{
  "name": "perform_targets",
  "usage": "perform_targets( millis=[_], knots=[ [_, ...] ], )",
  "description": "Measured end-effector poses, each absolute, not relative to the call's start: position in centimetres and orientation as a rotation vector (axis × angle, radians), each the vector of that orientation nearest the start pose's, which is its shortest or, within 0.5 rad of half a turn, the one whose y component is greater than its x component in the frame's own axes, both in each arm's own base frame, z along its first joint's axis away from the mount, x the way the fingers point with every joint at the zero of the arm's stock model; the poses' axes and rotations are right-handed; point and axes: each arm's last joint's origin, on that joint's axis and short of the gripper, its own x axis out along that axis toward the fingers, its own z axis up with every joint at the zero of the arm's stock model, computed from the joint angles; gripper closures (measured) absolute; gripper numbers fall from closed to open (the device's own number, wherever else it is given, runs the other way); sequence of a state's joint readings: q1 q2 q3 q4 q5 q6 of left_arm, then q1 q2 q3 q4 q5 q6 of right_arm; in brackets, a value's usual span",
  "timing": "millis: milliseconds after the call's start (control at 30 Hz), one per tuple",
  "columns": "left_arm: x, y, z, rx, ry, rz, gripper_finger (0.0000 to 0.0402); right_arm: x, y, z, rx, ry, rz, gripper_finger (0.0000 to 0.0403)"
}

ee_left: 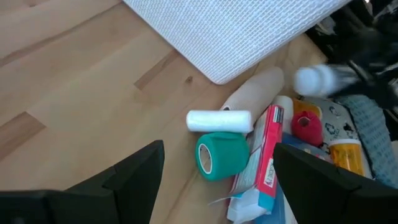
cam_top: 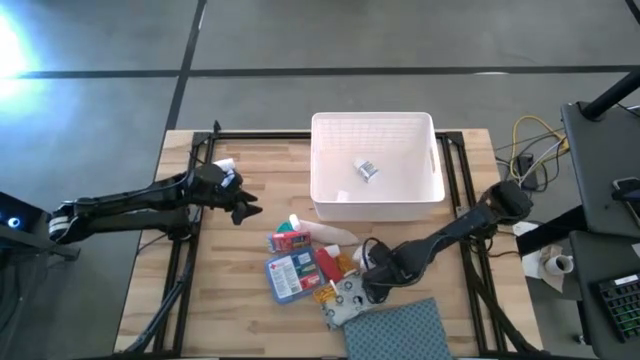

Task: Pick & place medical supplies in basket/bin
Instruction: Put the white pill bottle into the white bin

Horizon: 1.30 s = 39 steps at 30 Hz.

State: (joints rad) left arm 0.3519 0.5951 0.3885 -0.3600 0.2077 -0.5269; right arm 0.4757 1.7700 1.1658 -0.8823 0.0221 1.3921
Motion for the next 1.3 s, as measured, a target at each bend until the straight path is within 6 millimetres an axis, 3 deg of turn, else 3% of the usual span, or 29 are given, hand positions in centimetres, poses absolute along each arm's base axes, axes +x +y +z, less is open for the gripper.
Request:
perform_targets(
  millis=[167, 333, 533, 667, 800, 1033, 1167, 1300],
  knots=[
    [12.8, 4.1, 20.8, -0.701, 0.499, 0.293, 0.0122, 28.0, 16.3, 22.9, 0.81, 1.266, -0.567, 0.0138],
    [12.8, 4.1, 20.8, -0.696, 0.499, 0.291, 0.0122, 27.1, 15.8, 29.2, 0.882, 1.149, -0.483, 0.0139],
    [12.9, 4.1, 20.7, -0.674, 0.507, 0.292, 0.0122, 25.0, 12.5, 36.3, 0.915, 0.741, -0.499, 0.014],
    [12.9, 4.1, 20.6, -0.673, 0.509, 0.292, 0.0122, 22.9, 8.8, 39.7, 0.842, 0.419, -0.633, 0.0132],
    [12.9, 4.1, 20.7, -0.684, 0.508, 0.296, 0.0122, 21.1, 4.4, 41.0, 0.867, 0.32, -0.773, 0.0118],
    [13.3, 4.5, 21.6, -0.739, 0.378, 0.344, 0.0122, 20.8, -1.7, 39.8, 0.835, 0.409, -0.977, 0.0093],
    [13.6, 4.7, 22.3, -0.73, 0.296, 0.358, 0.0122, 21.5, -3.7, 39.1, 0.776, 0.496, -0.989, 0.0076],
    [13.5, 4.8, 22.3, -0.744, 0.281, 0.408, 0.0122, 22.6, -4.3, 38.6, 0.704, 0.568, -0.961, 0.0054]
  ],
)
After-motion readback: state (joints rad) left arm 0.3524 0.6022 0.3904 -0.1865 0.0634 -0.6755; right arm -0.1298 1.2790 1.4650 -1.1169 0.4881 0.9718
